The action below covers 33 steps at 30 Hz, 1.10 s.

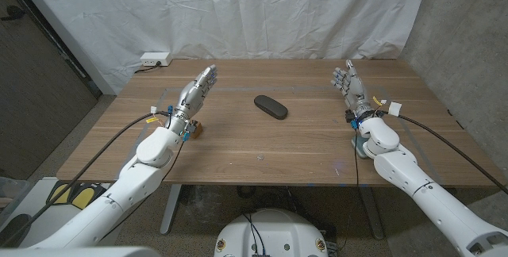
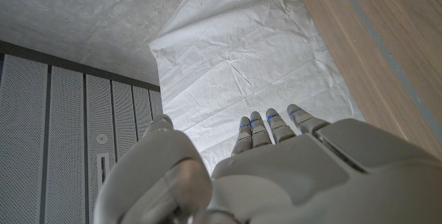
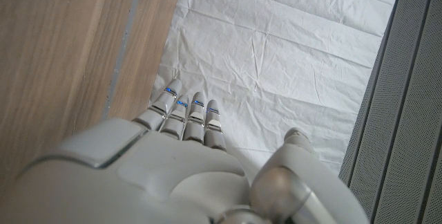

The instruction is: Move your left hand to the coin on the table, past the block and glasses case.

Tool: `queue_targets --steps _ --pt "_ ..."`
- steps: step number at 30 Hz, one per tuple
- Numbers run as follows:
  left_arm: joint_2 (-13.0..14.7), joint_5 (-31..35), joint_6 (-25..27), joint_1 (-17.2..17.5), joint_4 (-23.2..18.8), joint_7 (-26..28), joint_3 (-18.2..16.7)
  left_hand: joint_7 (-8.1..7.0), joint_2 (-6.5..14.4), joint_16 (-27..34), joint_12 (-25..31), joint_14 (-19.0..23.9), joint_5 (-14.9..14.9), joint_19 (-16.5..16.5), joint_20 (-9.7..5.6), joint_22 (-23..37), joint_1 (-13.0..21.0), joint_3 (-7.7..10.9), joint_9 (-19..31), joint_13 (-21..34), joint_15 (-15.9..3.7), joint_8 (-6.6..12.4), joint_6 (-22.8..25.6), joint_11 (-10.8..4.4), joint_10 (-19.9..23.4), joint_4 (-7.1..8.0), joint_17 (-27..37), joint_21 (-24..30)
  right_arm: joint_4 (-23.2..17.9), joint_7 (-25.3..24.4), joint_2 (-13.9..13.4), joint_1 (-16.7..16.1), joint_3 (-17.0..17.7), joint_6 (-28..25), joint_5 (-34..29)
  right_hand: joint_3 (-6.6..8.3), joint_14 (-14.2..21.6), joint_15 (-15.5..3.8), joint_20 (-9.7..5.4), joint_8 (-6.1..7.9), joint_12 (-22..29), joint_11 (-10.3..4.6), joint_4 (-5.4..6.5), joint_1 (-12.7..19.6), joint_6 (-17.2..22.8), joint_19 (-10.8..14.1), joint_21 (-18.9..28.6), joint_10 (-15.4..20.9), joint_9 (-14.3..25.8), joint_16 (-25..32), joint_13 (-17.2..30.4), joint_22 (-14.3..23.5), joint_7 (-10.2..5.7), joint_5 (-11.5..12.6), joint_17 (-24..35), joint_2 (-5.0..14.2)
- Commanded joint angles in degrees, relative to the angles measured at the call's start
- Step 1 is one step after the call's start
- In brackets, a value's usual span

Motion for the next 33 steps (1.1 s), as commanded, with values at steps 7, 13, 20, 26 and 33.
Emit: queue_targets --steps 7,13,20,26,33 --pt "0.83 1.0 -3.16 2.68 -1.51 -0.77 -0.64 0.1 0.14 0.43 0.35 1.03 0.1 0.8 -3.32 0.11 0.82 -0.17 0.3 0.32 -0.03 0.49 1.23 -0.1 1.35 -0.2 0.19 0.55 -0.73 -1.21 -0.23 -1.21 0.82 -0.1 0.31 0.05 0.29 0.26 0.47 0.01 -0.02 0.42 0.1 0.29 0.05 0.24 -0.39 0.44 0.24 0.04 0.3 0.13 -0.13 0.32 0.26 0.32" --pt "1.44 1.86 -4.24 4.3 -2.3 -0.17 -1.41 0.2 0.16 0.41 0.32 1.27 0.1 1.08 -3.16 0.12 0.89 -0.24 0.3 0.33 -0.09 0.51 1.58 -0.06 1.58 -0.24 0.2 0.57 -1.01 -1.84 -0.15 -1.43 0.84 -0.07 -0.08 0.02 0.3 0.3 0.49 0.01 -0.03 0.5 0.08 0.29 0.04 0.27 -0.53 0.46 0.24 0.04 0.31 0.13 -0.16 0.33 0.26 0.35" --pt "1.66 2.75 -6.45 6.75 -3.11 0.8 -2.66 0.1 0.17 0.44 0.3 1.75 0.08 1.41 -3.01 0.13 0.98 -0.33 0.31 0.33 -0.04 0.47 1.88 0.12 1.96 -0.29 0.21 0.58 -1.48 -2.4 0.07 -1.56 0.99 0.27 -0.37 -0.04 0.31 0.32 0.55 0.04 -0.02 0.37 0.07 0.28 0.1 0.33 -0.74 0.56 0.24 0.04 0.31 0.14 -0.21 0.33 0.27 0.39" --pt "1.79 2.72 -7.9 8.42 -3.7 0.73 -3.39 0.2 0.17 0.51 0.36 2.46 0.08 2.04 -2.98 0.14 1.09 -0.47 0.32 0.34 -0.1 0.57 2.65 -0.03 2.63 -0.35 0.21 0.68 -1.64 -2.43 0.17 -1.7 1.13 0.69 -0.44 -0.08 0.36 0.3 0.57 0.07 -0.03 0.48 0.05 0.28 0.16 0.38 -0.86 0.57 0.24 0.05 0.31 0.14 -0.21 0.34 0.27 0.41" --pt "2.1 3.61 -8.04 10.47 -4.76 1.59 -4.06 0.16 0.15 0.53 0.44 3.05 0.08 2.57 -2.88 0.16 1.19 -0.61 0.32 0.35 -0.02 0.62 3.29 0.24 3.4 -0.4 0.22 0.73 -1.31 -2.47 0.46 -1.65 1.12 0.83 -0.39 -0.11 0.32 0.32 0.61 0.07 -0.01 0.53 0.04 0.29 0.18 0.43 -0.98 0.66 0.24 0.03 0.32 0.15 -0.25 0.34 0.27 0.43"
